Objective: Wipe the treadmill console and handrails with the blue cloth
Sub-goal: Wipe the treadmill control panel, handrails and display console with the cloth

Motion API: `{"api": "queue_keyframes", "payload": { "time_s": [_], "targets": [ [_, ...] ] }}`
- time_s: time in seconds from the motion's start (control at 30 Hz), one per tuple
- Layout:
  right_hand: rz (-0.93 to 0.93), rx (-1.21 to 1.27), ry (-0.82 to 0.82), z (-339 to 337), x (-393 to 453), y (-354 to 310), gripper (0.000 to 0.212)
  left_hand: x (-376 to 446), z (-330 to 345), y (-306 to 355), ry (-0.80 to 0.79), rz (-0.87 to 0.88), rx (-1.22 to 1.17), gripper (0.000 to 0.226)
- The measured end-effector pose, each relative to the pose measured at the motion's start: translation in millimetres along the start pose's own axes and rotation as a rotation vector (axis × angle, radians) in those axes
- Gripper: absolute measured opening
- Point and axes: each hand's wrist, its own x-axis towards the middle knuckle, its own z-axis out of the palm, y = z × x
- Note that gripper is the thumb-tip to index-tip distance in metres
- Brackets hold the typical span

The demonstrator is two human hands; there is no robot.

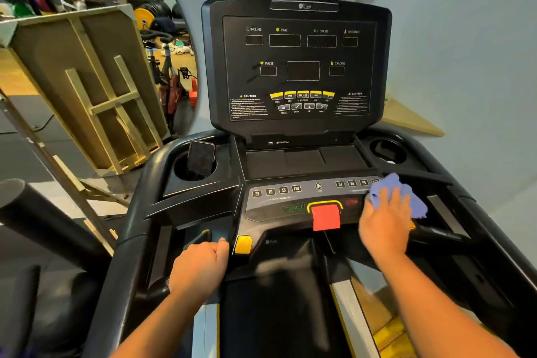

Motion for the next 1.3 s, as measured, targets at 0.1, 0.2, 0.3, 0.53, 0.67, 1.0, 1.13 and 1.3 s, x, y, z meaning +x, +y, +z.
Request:
{"api": "queue_keyframes", "payload": {
  "time_s": [0.1, 0.2, 0.3, 0.53, 0.67, 1.0, 1.13, 1.3],
  "targets": [
    [-0.214, 0.025, -0.105, 9.1, -19.1, -58.7, 0.057, -1.2, 0.0, -0.9, 0.008, 0.006, 0.036, 0.049],
    [-0.642, 0.021, -0.159, 22.2, -62.3, -107.0, 0.062, -2.4, -0.9, -0.9, 0.013, 0.059, 0.132, 0.028],
    [-0.960, -0.017, -0.318, 11.8, -77.5, -103.6, 0.067, -2.0, -4.4, -0.4, -0.001, 0.049, 0.103, 0.037],
    [-0.593, -0.039, -0.244, 15.9, -50.8, -105.2, 0.065, -1.8, -6.4, 1.1, -0.049, -0.005, -0.008, 0.050],
    [-0.848, -0.094, -0.234, 25.1, -79.7, -138.9, 0.069, -2.6, -7.6, 0.2, -0.046, 0.008, 0.002, 0.048],
    [-0.507, -0.065, -0.169, 13.0, -41.6, -60.9, 0.063, -1.4, -1.8, -2.9, -0.021, -0.001, -0.087, 0.056],
    [-0.732, -0.036, -0.160, 23.0, -64.6, -117.5, 0.062, -1.4, -2.5, 0.3, -0.011, -0.036, -0.070, 0.056],
    [-1.009, 0.215, -0.219, 22.8, -61.7, -108.1, 0.059, 0.8, 0.2, 0.6, 0.008, -0.036, 0.023, 0.057]
  ]
}}
